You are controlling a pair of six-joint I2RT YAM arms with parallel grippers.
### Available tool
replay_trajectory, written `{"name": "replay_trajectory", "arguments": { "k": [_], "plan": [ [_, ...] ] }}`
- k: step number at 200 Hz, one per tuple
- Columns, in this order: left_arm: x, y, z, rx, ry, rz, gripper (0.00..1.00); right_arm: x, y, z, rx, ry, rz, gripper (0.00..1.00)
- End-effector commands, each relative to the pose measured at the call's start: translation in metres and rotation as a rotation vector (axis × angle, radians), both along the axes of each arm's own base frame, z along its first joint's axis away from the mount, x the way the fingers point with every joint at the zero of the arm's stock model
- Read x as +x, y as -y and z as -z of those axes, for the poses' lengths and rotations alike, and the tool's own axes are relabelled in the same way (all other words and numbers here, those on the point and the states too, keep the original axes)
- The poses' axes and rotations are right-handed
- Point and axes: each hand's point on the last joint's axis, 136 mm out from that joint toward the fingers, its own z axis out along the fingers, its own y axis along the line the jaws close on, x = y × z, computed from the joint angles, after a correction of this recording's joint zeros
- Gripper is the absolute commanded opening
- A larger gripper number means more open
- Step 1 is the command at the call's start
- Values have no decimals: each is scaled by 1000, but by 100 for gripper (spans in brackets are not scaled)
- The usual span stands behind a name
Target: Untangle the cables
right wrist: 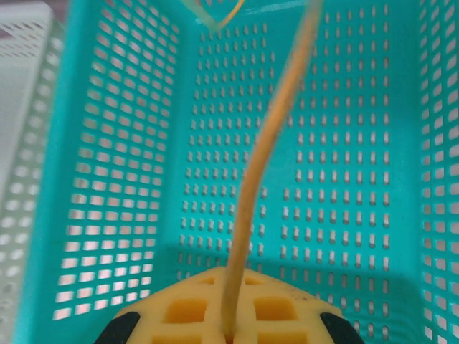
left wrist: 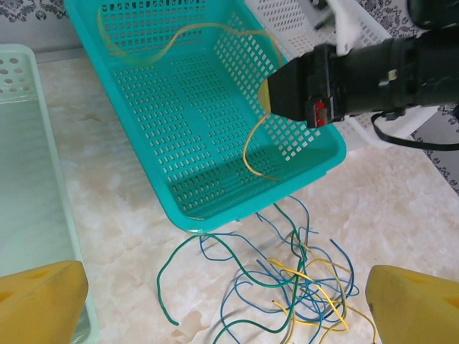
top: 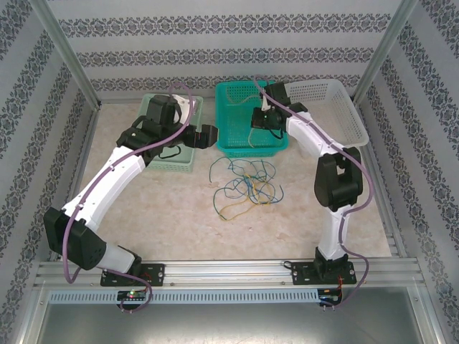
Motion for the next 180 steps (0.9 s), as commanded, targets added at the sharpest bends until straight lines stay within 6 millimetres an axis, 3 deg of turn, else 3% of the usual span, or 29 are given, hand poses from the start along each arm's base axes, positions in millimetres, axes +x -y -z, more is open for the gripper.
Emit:
{"name": "replay_trajectory", "arguments": {
  "k": [1,10,29,37,46,51,74,100,128,144,180],
  "plan": [
    [1,-5,-8,-33,23,-18,100,-1,8,10,-22,-32,2,0],
    [1,-5,-7,-34,20,-18,100,-4,9,13,-27,-45,2,11],
    [0,-5,-5,-34,16,-16,100,-8,13,9,-43,-47,8,17],
    [1,-5,-4,-35,13,-17,100,-10,16,4,-53,-36,11,31],
    [1,-5,-3,-39,9,-15,100,-11,19,-4,-67,-21,12,61],
    [0,-5,-2,-41,7,-15,100,-13,20,-9,-76,-11,8,73],
    [-1,-2,9,-47,-27,-9,100,-20,30,-41,-130,45,6,97],
    [-7,6,35,-69,-120,19,100,-41,36,-73,-155,103,-7,98],
    [-17,19,64,-125,-230,62,100,-78,34,-81,-120,97,-26,92],
    [-22,21,76,-135,-260,70,100,-111,24,-68,-79,46,-85,82],
    [-29,21,94,-123,-301,71,100,-199,6,-12,-183,-90,-152,65]
  ]
}}
